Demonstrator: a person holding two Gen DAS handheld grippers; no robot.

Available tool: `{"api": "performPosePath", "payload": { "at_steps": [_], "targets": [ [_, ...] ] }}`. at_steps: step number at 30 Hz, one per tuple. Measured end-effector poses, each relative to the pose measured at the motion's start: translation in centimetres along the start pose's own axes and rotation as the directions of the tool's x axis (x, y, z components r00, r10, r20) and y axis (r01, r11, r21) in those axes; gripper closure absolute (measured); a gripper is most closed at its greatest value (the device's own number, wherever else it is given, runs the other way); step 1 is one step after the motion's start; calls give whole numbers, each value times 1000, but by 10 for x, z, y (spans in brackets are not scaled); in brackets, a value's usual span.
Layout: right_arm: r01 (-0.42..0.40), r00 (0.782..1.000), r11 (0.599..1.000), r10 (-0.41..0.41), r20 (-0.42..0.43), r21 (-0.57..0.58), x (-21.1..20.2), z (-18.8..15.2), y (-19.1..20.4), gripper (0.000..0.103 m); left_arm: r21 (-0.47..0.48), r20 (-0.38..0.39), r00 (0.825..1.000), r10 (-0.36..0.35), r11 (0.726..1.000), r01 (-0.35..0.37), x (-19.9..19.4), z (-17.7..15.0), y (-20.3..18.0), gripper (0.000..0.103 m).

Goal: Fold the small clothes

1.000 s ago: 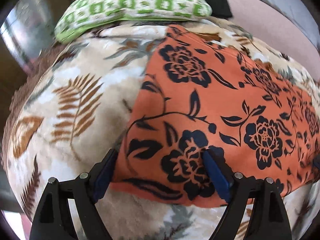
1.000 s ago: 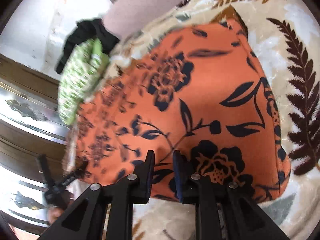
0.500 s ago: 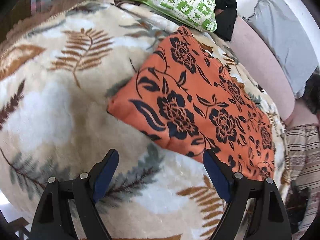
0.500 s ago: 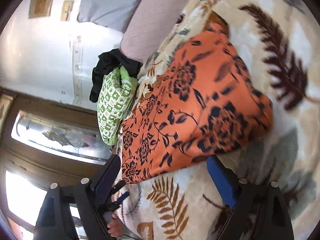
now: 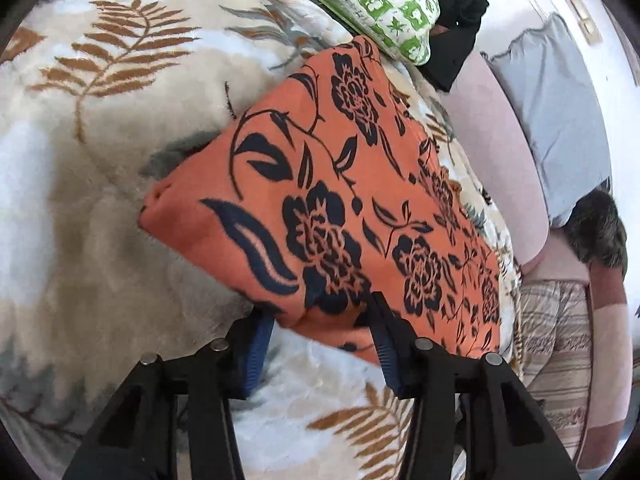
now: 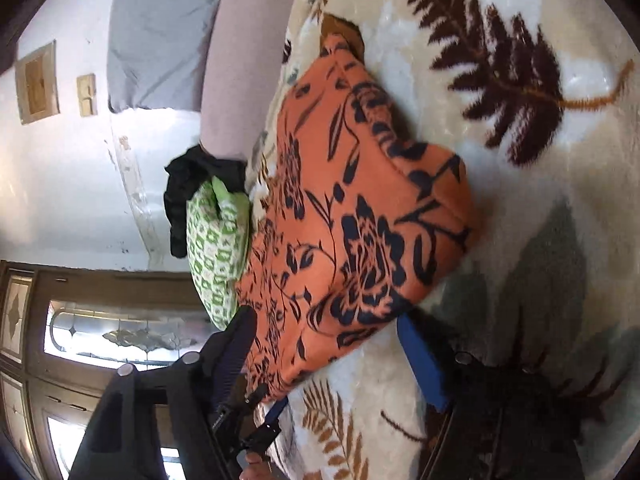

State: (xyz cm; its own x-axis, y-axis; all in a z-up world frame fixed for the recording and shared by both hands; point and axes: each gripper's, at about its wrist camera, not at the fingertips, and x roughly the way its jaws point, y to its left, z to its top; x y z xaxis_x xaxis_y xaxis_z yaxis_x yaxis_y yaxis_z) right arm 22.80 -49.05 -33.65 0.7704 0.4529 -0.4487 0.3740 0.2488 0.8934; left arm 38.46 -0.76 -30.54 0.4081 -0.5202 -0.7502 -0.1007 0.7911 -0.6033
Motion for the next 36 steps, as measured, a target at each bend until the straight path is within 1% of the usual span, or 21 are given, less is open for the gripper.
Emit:
{"api": "performPosePath", "payload": {
  "at_steps": [2, 7, 8, 11, 15, 16, 17, 18, 19, 20, 23, 24, 26, 27, 28, 30, 32, 33, 34, 36],
  "targets": [
    [1, 1000, 1000, -1, 25, -3, 2, 3, 0, 33, -12, 17, 1000, -17, 1000, 17, -1, 3, -1, 54],
    [-33, 994, 999, 35, 106, -23, 7, 13, 4, 33, -32, 57, 997, -60, 998, 62, 0, 11, -4, 54],
    [-37, 992, 999, 40, 122, -30, 10, 15, 6, 31, -38, 64, 995, -75, 996, 77, 2, 14, -4, 54],
    [-8, 989, 999, 14, 148, -43, 18, 16, 11, 31, -62, 74, 991, -115, 991, 119, 3, 18, 1, 54],
    [9, 983, 997, 5, 183, -71, 21, 17, 16, 32, -99, 62, 991, -117, 988, 122, 7, 20, 7, 54],
    [16, 981, 996, 0, 193, -82, 22, 16, 17, 36, -113, 52, 992, -115, 986, 120, 8, 20, 8, 56],
    [34, 979, 995, -14, 203, -96, 22, 16, 20, 50, -125, 48, 994, -99, 987, 105, 9, 20, 10, 61],
    [60, 977, 993, -37, 210, -105, 23, 15, 21, 61, -133, 37, 997, -68, 988, 73, 9, 19, 11, 69],
    [78, 976, 992, -56, 213, -95, 24, 16, 19, 69, -143, 25, 998, -57, 988, 60, 9, 18, 12, 71],
    [78, 975, 994, -60, 212, -78, 22, 17, 14, 72, -159, 21, 998, -56, 985, 59, 8, 16, 13, 72],
    [91, 974, 994, -77, 213, -58, 19, 15, 14, 72, -161, 7, 1000, -30, 986, 31, 8, 14, 12, 72],
    [106, 973, 993, -92, 211, -53, 18, 14, 15, 73, -174, 3, 999, -32, 984, 32, 8, 15, 14, 71],
    [124, 971, 992, -118, 206, -18, 15, 13, 13, 71, -235, 0, 998, -57, 970, 55, 9, 16, 20, 67],
    [132, 971, 991, -132, 199, 14, 13, 12, 10, 67, -262, 3, 997, -73, 962, 71, 9, 16, 23, 64],
    [155, 969, 987, -162, 185, 52, 13, 12, 6, 60, -279, 4, 997, -83, 957, 81, 10, 17, 24, 63],
    [145, 969, 987, -157, 191, 75, 11, 13, 4, 56, -287, 17, 997, -80, 954, 81, 10, 20, 25, 63],
    [134, 970, 988, -146, 193, 76, 13, 16, 6, 46, -275, 38, 997, -66, 959, 74, 10, 21, 23, 64],
    [133, 968, 989, -144, 204, 67, 13, 17, 8, 45, -263, 47, 997, -53, 963, 63, 10, 22, 21, 67],
    [137, 965, 990, -144, 219, 44, 14, 19, 10, 45, -248, 58, 998, -31, 968, 44, 9, 22, 19, 74],
    [127, 965, 992, -125, 230, 8, 16, 20, 10, 48, -242, 72, 997, -29, 969, 45, 10, 22, 20, 78]
  ]
}}
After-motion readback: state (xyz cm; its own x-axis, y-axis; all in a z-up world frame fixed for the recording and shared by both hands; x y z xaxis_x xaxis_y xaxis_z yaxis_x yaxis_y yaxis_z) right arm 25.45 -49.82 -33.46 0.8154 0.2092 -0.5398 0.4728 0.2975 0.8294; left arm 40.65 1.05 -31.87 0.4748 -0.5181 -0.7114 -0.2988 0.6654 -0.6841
